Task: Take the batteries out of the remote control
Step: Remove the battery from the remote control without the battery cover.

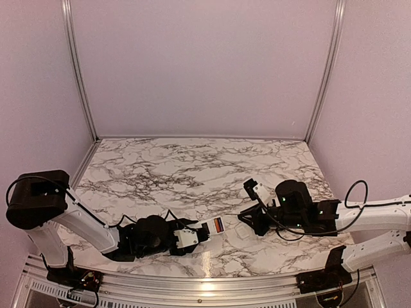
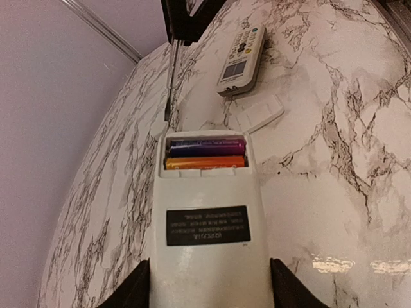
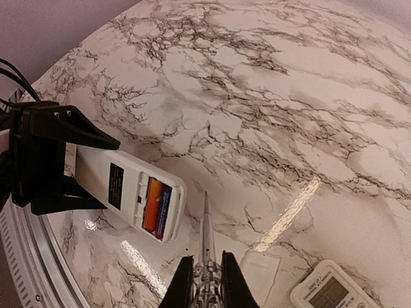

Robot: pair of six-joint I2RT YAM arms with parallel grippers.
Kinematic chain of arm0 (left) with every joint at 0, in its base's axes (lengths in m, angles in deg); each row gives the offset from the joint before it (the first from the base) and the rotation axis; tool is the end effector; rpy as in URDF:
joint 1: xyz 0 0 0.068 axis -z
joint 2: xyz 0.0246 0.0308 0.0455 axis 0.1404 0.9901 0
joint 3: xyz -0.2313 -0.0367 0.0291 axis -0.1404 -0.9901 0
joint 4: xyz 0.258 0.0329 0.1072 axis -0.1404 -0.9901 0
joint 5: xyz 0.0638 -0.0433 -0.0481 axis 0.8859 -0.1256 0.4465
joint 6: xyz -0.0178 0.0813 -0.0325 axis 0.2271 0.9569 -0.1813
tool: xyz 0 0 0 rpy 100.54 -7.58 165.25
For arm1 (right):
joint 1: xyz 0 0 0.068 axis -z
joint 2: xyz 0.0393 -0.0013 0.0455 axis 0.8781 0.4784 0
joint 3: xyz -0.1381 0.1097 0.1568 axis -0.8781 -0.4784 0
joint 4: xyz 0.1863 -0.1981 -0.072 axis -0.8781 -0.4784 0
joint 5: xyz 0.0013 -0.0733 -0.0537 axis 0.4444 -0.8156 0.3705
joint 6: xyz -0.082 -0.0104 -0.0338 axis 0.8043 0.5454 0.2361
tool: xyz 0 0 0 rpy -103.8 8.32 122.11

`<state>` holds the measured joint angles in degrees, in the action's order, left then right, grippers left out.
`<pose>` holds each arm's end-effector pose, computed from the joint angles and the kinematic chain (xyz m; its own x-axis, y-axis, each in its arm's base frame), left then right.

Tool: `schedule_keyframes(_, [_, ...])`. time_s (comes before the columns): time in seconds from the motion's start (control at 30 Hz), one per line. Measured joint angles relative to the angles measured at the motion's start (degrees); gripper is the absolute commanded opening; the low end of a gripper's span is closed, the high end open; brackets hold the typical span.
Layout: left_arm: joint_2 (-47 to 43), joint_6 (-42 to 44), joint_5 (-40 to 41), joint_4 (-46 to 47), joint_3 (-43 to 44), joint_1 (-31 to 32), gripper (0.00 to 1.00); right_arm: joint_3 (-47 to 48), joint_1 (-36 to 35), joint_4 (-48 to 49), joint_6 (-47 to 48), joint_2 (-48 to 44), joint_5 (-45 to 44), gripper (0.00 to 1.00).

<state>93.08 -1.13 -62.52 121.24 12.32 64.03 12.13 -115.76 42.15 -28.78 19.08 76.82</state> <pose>0.1269 -0.3224 0.0463 0.3638 0.6052 -0.7081 0.7652 0.2393 0.5977 0.1725 0.2441 0.1277 -0.5198 -0.2828 -0.8061 -0.7156 0.6595 0.2301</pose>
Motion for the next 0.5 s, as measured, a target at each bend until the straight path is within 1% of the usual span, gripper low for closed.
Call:
schedule_keyframes(0.2, [-1.6,-0.3,-0.2,0.1,0.0,0.0,0.00,0.0,0.0,0.0,0.0,0.0,-0.5,0.00])
schedule_keyframes(0.33, [-1.6,-0.4,-0.5,-3.5,2.1,0.0,0.00,0.0,0.0,0.0,0.0,-0.1,-0.6,0.00])
schedule_keyframes(0.5, [-1.6,0.0,-1.1,-4.0,2.7,0.0,0.00,0.0,0.0,0.0,0.0,-0.1,-0.6,0.00])
